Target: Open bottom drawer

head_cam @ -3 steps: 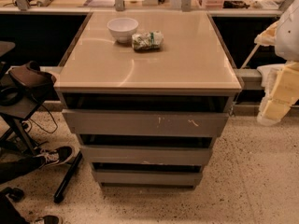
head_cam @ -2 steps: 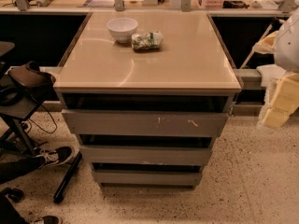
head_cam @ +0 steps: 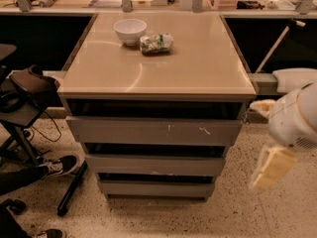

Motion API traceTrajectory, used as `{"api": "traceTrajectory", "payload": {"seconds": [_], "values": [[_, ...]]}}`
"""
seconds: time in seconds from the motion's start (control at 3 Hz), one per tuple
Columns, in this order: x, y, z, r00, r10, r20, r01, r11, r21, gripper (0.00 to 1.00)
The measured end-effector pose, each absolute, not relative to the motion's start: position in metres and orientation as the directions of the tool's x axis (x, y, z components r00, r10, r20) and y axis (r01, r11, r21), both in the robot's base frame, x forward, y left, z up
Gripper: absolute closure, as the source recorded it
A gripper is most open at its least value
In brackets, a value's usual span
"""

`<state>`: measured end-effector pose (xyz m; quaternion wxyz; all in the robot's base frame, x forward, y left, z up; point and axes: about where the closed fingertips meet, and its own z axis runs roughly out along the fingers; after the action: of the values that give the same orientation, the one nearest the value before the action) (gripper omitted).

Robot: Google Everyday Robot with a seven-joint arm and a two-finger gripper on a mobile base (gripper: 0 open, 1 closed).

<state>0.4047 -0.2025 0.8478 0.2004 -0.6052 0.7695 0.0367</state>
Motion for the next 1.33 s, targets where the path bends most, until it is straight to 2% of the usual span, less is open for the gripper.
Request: {"api": "traceTrajectory", "payload": {"seconds": [0.33,1.0,1.33], "values": [[0.387,-0.195,0.757,-0.241,-0.892,-0.383,-0.944,0.307,-0.122,0.00],[0.328,-0.186,0.534,-0.362,-0.878,-0.312,-0.930,0.361,0.064,0.00],[0.328,-0.180,0.445,-0.415,-0.861,-0.296,-0.909,0.404,0.099,0.00]]}}
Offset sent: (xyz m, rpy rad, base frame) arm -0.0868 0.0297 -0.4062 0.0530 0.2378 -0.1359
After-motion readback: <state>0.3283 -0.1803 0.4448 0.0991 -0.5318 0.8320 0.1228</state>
